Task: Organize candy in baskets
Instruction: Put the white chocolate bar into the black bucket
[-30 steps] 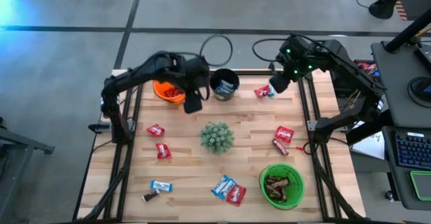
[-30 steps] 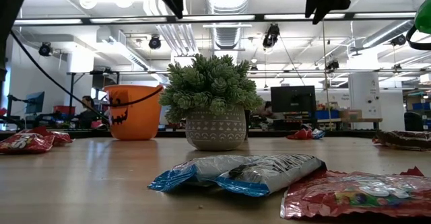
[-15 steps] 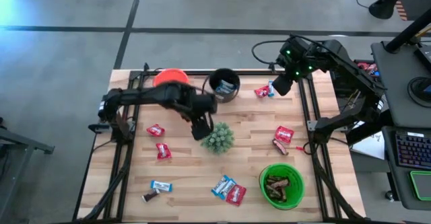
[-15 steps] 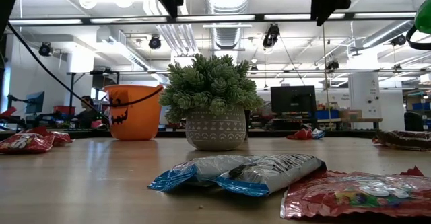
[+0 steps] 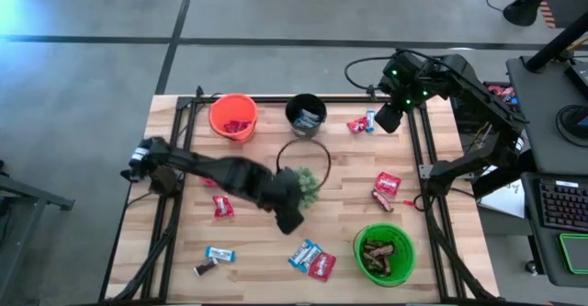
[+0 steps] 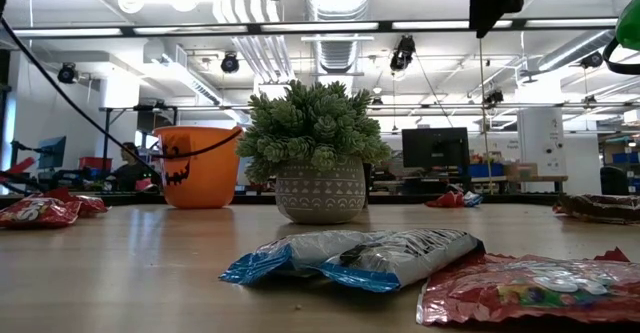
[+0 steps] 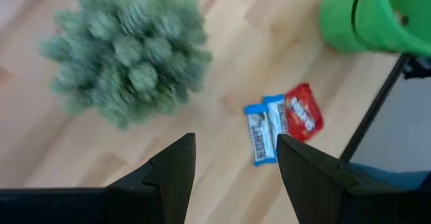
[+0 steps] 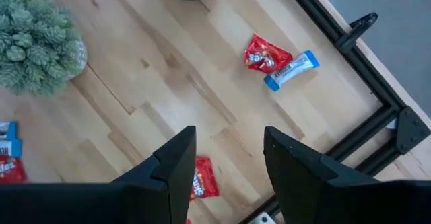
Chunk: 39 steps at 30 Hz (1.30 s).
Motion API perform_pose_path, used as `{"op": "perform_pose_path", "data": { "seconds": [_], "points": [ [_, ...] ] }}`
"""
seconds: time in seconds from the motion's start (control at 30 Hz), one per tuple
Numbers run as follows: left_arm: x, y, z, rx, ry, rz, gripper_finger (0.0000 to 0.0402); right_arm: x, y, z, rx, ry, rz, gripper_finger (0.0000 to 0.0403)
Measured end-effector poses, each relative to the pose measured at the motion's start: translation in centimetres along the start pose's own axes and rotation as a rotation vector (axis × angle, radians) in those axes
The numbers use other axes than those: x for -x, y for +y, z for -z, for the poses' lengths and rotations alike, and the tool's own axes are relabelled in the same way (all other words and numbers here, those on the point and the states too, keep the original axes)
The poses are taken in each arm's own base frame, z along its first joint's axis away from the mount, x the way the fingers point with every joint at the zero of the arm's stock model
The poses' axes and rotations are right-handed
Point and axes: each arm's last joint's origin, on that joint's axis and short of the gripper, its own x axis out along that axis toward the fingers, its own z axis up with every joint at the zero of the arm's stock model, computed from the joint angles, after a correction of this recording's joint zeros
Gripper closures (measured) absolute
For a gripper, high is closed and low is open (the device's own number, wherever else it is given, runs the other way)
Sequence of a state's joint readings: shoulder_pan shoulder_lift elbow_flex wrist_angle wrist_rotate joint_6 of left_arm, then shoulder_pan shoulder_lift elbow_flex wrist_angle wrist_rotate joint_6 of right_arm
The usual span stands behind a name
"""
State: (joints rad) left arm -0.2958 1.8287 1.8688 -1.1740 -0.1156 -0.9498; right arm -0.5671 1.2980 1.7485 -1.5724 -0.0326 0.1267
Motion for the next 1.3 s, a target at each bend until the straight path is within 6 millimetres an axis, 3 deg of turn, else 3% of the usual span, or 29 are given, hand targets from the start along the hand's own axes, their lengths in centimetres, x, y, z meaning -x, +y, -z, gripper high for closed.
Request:
{"op": "perform_pose_path", "data": {
  "seconds": [0.17,0.33,0.6,0.77,0.9,1.03,1.3],
  "points": [
    [-2.5,-2.4,2.0,-0.034,0.023,0.004,0.0212,0.0,0.0,0.0,-0.003,-0.002,0.000,0.0241],
    [-6.7,-4.8,3.8,-0.062,0.066,-0.006,0.0212,0.0,0.0,0.0,-0.003,-0.003,-0.001,0.0241],
    [-10.3,-8.5,4.5,-0.109,0.115,-0.056,0.0212,0.0,0.0,0.0,-0.002,-0.002,-0.001,0.0241],
    [-12.8,-8.9,5.1,-0.144,0.211,-0.223,0.0212,0.0,0.0,0.0,-0.002,-0.003,-0.001,0.0241],
    [-14.9,-8.2,6.4,-0.125,0.339,-0.222,0.0212,0.1,0.0,0.1,-0.001,-0.004,-0.005,0.0241],
    [-15.1,-8.8,7.0,-0.130,0.350,-0.183,0.0212,0.2,0.0,0.1,0.009,-0.007,-0.005,0.0241],
    [-14.8,-9.7,6.3,-0.139,0.274,-0.102,0.0212,0.2,0.0,0.2,0.017,-0.007,-0.005,0.0241]
  ]
}}
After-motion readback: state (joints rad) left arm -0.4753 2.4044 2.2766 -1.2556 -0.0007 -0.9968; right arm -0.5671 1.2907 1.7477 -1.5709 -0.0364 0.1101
